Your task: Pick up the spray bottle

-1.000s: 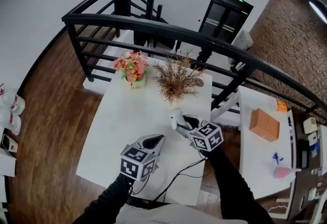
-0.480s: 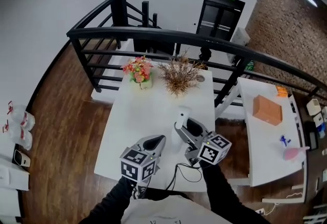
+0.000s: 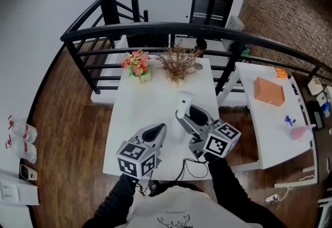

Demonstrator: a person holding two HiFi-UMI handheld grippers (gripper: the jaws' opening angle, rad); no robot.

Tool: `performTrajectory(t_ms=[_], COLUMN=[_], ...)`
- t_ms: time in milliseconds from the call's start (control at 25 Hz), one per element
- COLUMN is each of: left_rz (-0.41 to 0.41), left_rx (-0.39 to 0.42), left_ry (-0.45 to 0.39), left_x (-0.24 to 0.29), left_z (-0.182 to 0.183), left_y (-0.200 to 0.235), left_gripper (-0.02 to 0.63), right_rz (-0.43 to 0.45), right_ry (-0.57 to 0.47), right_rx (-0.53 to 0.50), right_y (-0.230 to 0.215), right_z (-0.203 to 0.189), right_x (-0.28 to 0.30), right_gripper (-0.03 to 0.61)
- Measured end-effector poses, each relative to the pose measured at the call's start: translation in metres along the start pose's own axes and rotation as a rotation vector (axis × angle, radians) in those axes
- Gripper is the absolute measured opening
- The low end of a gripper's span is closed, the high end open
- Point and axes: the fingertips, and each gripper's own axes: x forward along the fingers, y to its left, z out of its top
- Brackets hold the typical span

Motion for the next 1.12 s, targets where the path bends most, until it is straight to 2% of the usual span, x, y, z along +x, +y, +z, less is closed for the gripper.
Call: performTrajectory(t_ms=[560,1120], left_rz=[-0.003,0.006], left_rx=[0.041,0.034], left_ry=[-0.021,-0.029], left_x=[-0.020,-0.020], left_z=[0.012,0.023], left_y=[0.003,0.015], left_gripper=[-0.008,-0.008], right_rz=[0.052,0.047], right_ry=[0.005,0.029], right_rx=[-0.021,-0.024], right_y=[0.043,0.042], right_z=[-0.011,-0.008], right_x=[0.009,0.013], right_gripper=[0.201,0.201])
